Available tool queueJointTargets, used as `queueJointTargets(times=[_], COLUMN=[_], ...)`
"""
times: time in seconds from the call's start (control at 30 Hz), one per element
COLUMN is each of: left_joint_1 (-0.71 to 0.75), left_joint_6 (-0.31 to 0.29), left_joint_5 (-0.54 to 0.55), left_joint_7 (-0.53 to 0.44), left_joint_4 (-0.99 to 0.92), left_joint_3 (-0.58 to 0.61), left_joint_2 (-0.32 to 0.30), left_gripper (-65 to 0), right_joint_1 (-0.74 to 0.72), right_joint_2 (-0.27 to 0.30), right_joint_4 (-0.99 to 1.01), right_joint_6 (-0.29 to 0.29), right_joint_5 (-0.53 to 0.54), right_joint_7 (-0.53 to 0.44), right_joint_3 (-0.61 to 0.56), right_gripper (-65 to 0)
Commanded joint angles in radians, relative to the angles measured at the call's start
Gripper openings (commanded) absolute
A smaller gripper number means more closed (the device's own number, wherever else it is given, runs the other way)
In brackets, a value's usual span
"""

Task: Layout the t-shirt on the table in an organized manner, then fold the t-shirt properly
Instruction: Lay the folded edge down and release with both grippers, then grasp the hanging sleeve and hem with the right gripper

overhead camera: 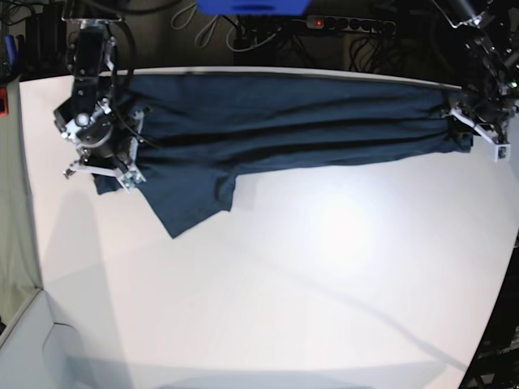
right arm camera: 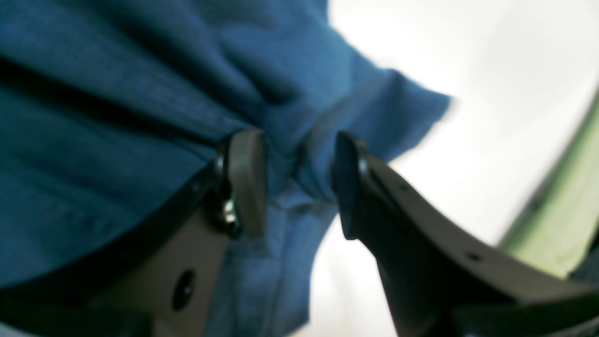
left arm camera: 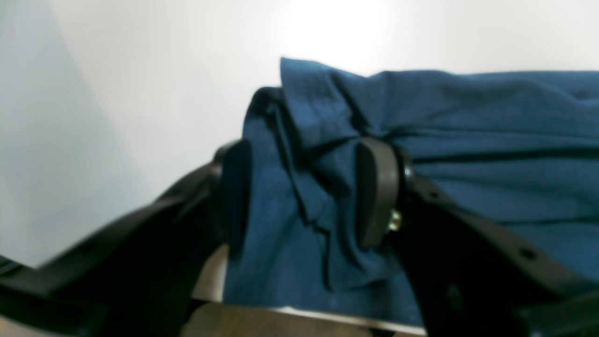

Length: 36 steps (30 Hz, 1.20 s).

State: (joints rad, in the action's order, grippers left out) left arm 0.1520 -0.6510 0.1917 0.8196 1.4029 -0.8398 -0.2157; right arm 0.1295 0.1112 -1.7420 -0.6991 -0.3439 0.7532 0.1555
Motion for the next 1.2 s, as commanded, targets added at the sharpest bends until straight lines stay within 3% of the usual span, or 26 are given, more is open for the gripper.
queueJointTargets(times=[0.0, 0.2, 0.43, 0.67, 0.87, 1.17], left_joint_1=[-0.002, -0.002, -0.002, 0.002, 0.005, 0.007], left_joint_6=[0.000, 0.000, 0.000, 0.000, 0.000, 0.000], left_joint_5=[-0.001, -0.001, -0.001, -0.001, -0.001, -0.001], left_joint_7=[0.001, 0.001, 0.001, 0.001, 0.005, 0.008], left_joint_4=[0.020, 0.020, 0.017, 0.011, 0.016, 0.016], left_joint_3=[-0.002, 0.000, 0.000, 0.000, -0.003, -0.003], left_joint_2=[-0.014, -0.012, -0.012, -0.012, -0.012, -0.001], left_gripper=[-32.1, -32.1, -32.1, -32.1, -32.1, -32.1], right_joint_1=[0.003, 0.043, -0.064, -0.339, -0.502, -0.525], right_joint_2=[0.009, 0.011, 0.043, -0.048, -0.114, -0.110], right_joint_4=[-0.048, -0.171, -0.171, 0.061, 0.362, 0.571], right_joint_6=[0.001, 0.001, 0.001, 0.001, 0.001, 0.001], right_joint_5=[-0.001, -0.001, 0.006, 0.001, -0.001, 0.001], right_joint_7=[-0.013, -0.007, 0.128, 0.279, 0.268, 0.139], right_joint_3=[0.003, 0.003, -0.046, -0.195, -0.192, -0.192], right_gripper=[-39.8, -39.8, -39.7, -39.7, -39.8, -40.0])
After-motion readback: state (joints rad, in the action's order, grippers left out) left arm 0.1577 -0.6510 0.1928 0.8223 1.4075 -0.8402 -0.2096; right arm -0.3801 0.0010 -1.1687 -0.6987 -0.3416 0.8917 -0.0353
